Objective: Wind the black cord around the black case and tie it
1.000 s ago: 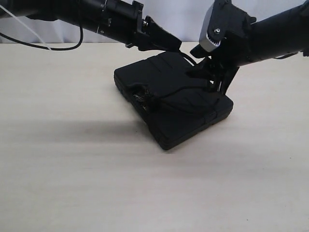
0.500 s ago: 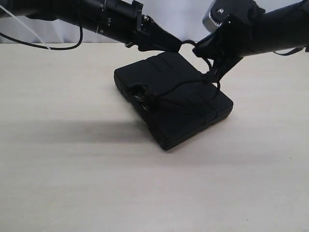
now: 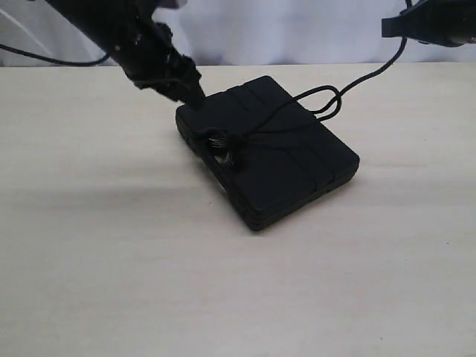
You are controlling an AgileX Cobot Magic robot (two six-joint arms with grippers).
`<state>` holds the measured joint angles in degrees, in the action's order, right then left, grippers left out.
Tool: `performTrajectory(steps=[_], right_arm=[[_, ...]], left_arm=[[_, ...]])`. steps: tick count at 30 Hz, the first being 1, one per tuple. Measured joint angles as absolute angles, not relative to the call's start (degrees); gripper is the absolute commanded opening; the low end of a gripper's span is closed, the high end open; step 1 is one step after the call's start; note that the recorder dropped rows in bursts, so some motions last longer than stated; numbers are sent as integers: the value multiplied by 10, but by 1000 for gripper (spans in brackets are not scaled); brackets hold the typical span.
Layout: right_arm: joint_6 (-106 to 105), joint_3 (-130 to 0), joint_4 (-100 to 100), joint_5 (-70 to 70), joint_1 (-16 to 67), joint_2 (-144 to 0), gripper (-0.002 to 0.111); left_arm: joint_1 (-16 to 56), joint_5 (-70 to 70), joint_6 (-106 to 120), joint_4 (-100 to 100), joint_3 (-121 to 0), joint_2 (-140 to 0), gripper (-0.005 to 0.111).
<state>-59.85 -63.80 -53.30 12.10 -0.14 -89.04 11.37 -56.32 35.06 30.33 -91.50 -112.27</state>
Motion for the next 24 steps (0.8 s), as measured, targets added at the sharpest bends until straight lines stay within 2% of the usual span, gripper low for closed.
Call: performTrajectory(steps=[8, 24], right_arm=[[-599, -638, -533, 115, -10, -916, 4], [-617, -638, -533, 120, -11, -920, 4]], left_arm=[[166, -544, 263, 258, -872, -1173, 51], [166, -390, 22, 236, -870, -1245, 51]])
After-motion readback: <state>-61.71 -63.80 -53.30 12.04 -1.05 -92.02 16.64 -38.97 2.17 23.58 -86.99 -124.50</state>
